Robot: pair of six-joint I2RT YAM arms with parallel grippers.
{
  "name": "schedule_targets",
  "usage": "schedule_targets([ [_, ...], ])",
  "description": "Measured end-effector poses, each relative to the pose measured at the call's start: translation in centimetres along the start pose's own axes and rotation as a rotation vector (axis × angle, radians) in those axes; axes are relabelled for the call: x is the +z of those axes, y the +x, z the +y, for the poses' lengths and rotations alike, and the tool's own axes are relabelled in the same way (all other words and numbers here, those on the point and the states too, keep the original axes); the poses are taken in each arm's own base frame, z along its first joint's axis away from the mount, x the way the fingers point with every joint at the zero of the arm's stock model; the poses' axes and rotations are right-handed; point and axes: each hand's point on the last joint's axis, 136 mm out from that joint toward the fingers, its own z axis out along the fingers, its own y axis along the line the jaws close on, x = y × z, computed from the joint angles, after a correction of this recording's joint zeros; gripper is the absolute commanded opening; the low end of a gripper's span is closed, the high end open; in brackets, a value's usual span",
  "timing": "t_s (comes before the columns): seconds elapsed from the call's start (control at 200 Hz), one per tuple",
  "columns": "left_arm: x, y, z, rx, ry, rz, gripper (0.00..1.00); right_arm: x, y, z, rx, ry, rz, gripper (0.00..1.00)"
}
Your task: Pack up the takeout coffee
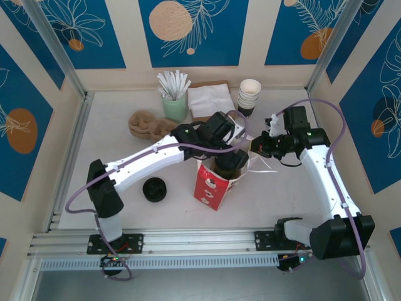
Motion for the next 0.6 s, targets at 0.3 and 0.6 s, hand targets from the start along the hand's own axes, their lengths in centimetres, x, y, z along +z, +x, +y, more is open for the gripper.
schedule_targets([
  [0.3,-4.7,-4.1,0.5,-0.037,0.084,-0.108,0.97,0.0,-0.5,0.2,-0.001,-0.001,0.000,0.00],
  [0.6,-13.4,-10.5,6.9,-0.109,-0.128,-0.363,0.99,0.0,-1.0,1.6,-0.086,-0.052,-0.016,0.00],
])
